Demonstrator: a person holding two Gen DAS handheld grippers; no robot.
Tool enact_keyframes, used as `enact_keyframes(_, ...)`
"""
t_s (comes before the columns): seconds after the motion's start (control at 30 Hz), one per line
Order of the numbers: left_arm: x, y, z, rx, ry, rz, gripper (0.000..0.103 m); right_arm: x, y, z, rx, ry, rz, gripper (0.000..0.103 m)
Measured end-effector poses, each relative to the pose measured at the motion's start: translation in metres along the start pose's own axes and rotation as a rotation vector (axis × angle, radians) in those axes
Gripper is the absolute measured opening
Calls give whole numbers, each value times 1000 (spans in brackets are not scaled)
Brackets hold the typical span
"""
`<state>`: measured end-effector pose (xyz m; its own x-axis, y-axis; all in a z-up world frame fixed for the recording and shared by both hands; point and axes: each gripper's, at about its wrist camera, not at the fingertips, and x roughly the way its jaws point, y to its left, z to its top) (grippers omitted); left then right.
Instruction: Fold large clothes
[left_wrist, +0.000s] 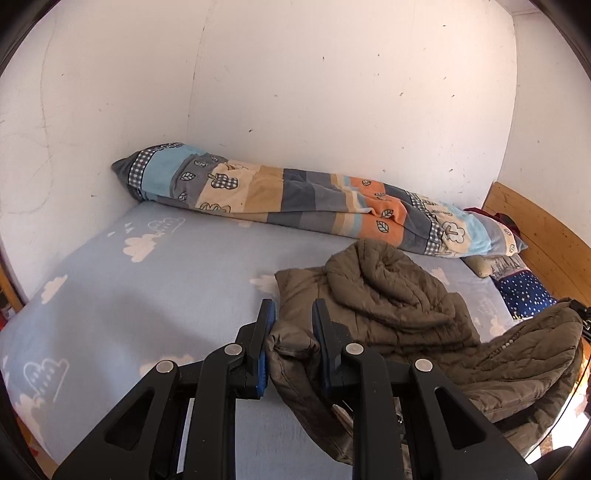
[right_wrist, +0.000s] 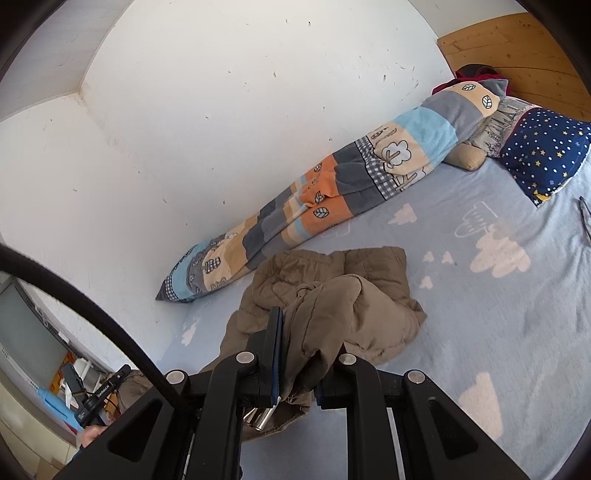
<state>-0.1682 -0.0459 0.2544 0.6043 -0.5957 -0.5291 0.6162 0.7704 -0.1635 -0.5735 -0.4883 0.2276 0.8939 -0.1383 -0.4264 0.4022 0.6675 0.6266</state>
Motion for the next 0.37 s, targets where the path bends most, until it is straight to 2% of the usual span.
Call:
enact_keyframes(0.17,33,4,25,-14,13,-2,20,26,4,26,-1,4,-3,14)
enact_keyframes(0.37,97,7,65,-30,41,-23,15,76,8,68,-10,20,-20,14)
